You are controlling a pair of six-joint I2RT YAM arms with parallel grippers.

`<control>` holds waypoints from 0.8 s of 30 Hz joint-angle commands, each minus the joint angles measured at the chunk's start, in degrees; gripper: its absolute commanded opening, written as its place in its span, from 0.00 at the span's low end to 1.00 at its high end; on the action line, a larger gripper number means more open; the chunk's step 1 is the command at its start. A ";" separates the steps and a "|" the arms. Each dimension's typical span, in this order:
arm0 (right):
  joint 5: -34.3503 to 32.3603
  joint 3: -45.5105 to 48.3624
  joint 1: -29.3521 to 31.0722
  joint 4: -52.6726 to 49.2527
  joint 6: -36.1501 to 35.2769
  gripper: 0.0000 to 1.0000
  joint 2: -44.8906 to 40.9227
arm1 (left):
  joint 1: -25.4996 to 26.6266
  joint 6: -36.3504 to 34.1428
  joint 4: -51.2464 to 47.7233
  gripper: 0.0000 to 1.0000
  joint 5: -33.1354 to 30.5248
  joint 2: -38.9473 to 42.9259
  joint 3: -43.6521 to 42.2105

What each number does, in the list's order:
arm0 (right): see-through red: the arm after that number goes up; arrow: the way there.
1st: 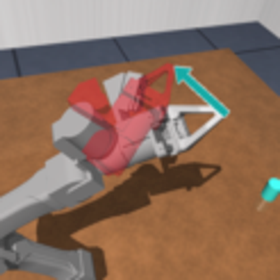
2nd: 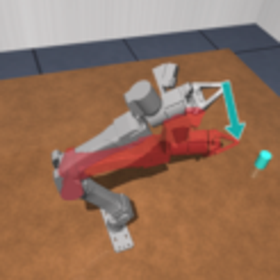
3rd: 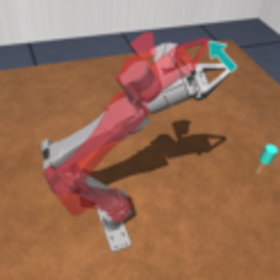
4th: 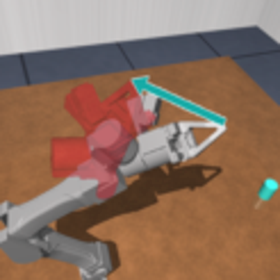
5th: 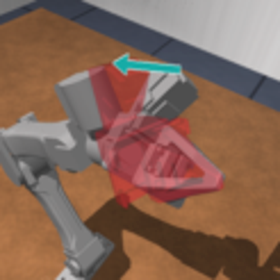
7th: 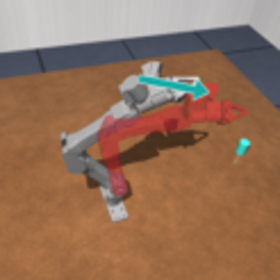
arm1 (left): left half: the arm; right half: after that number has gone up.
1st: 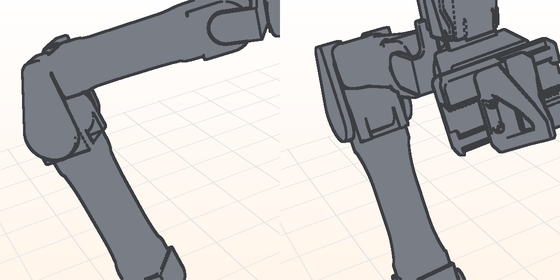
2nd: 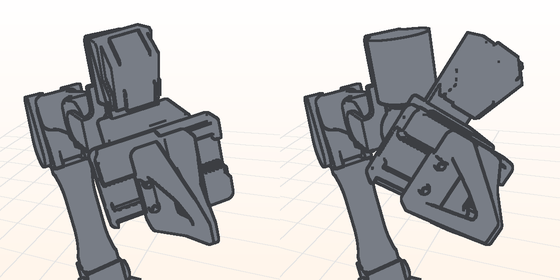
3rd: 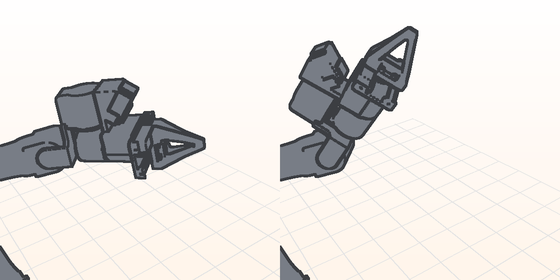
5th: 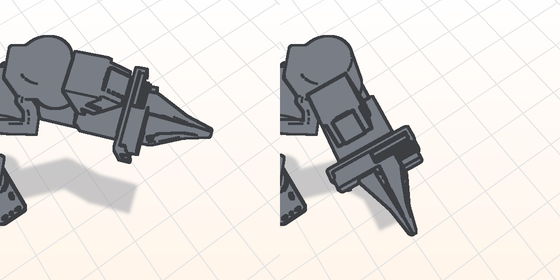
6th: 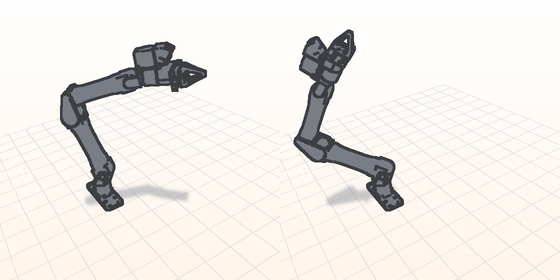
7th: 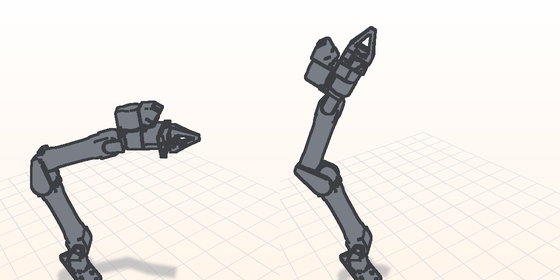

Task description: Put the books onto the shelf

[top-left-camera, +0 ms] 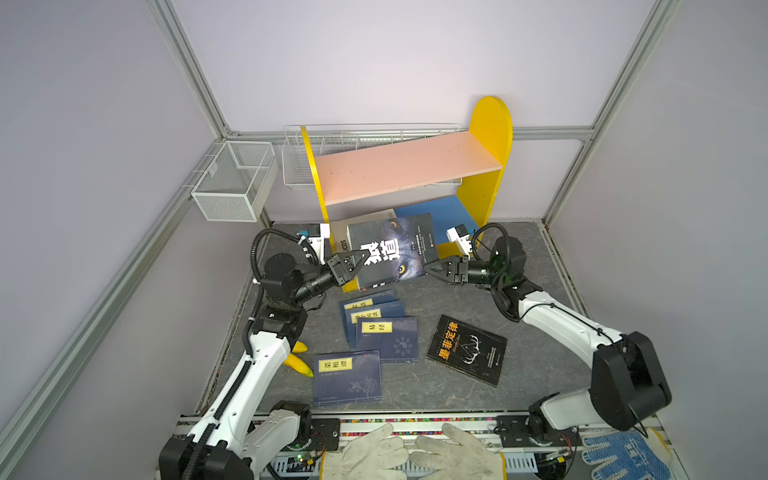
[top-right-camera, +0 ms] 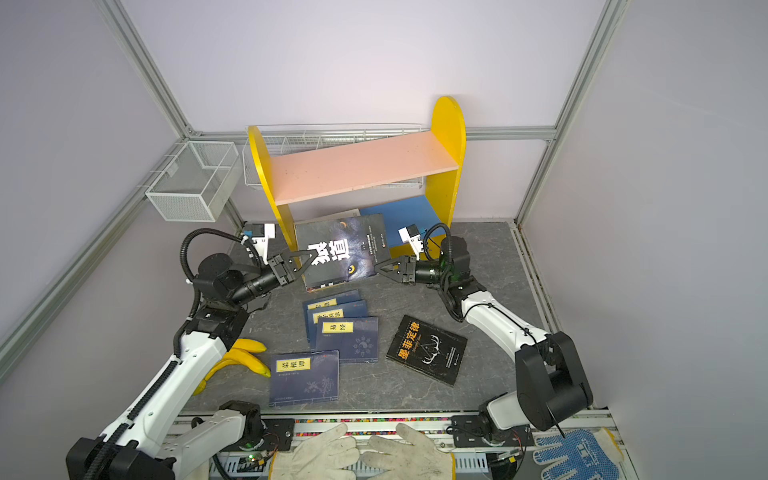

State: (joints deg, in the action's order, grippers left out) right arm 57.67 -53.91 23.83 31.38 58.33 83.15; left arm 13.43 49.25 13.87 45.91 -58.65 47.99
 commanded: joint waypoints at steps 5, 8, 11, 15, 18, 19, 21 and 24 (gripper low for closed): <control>-3.55 0.25 0.68 3.42 2.32 0.15 2.02 | 0.02 -0.28 3.45 0.00 0.22 0.10 0.54; -4.34 -0.52 0.69 5.38 3.95 0.12 3.98 | 0.01 -3.49 -2.14 0.00 -1.84 0.25 1.71; -5.79 -1.72 0.61 7.00 4.83 0.10 6.45 | -0.07 -6.68 -7.60 0.18 -4.49 0.77 2.78; -8.12 -9.57 0.38 1.07 1.43 0.07 11.12 | -0.75 -10.64 -13.89 0.34 -8.47 1.30 5.26; -8.62 -15.15 0.42 1.19 2.18 0.07 15.36 | -2.43 -11.29 -15.70 0.43 -10.13 0.17 7.36; -8.56 -16.32 0.45 2.01 3.04 0.07 16.73 | -2.89 -11.29 -16.39 0.43 -10.43 -0.46 8.19; -8.55 -18.56 0.59 5.05 5.19 0.07 19.58 | -3.64 -12.06 -17.54 0.50 -10.63 -1.74 9.68; -9.51 -20.76 0.55 7.59 7.13 0.07 22.83 | -4.20 -14.59 -20.88 0.56 -12.17 -3.23 11.99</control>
State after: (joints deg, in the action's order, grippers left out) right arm 53.93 -72.84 24.64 35.03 63.22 103.13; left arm 9.56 37.89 -4.25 34.13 -61.28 56.60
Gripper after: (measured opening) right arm 0.168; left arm 0.558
